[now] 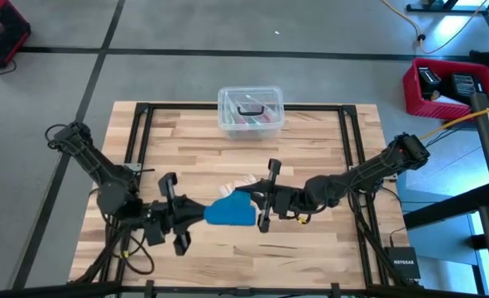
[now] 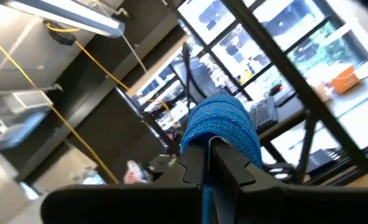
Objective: Roll bandage
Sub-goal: Roll the blue bandage
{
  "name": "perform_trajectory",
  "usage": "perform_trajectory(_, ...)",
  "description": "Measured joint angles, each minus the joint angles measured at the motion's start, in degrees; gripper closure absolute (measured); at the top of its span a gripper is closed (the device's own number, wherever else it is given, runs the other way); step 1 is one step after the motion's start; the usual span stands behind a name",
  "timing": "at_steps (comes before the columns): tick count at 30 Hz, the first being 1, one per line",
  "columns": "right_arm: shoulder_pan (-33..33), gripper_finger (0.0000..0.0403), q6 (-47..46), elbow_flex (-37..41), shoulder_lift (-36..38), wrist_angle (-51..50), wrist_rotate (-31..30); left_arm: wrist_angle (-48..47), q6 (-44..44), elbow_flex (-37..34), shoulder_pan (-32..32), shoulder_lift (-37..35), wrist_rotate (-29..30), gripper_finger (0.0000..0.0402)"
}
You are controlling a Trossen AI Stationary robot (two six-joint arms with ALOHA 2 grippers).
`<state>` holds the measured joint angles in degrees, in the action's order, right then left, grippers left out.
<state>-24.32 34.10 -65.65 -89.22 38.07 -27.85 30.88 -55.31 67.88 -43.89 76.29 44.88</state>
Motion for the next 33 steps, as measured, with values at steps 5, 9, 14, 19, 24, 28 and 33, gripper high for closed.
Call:
perform_trajectory(5,-0.43,0.0398,-9.55,0.0,0.0,-1.46,-0.11,0.24,-5.31,-0.02,2.17,0.02,0.39,0.04)
perform_trajectory(9,-2.3,0.0391,-13.16,0.0,-0.01,-2.28,-2.43,0.22,-11.01,-0.02,2.81,0.03,4.14,0.04)
perform_trajectory(14,-4.76,0.0399,-13.13,0.0,-0.01,-2.15,-4.66,-0.43,-16.23,-0.02,2.81,0.04,7.12,0.04)
perform_trajectory(19,-4.94,0.0393,-18.4,0.02,-0.01,-3.59,-2.04,-1.13,-18.82,-0.01,3.97,0.8,8.56,0.04)
perform_trajectory(24,-4.92,0.0388,-20.79,0.02,-0.01,-3.61,-1.1,-4.88,-18.7,0.0,5.78,2.1,8.53,0.04)
perform_trajectory(28,-6.32,0.0387,-20.84,0.04,-0.01,-4.07,-2.47,-8.2,-19.69,0.0,5.77,2.55,12.03,0.04)
perform_trajectory(33,-8.81,0.0387,-18.81,0.07,0.36,-4.05,-8.05,-9.52,-20.4,0.0,4.31,2.34,13.02,0.04)
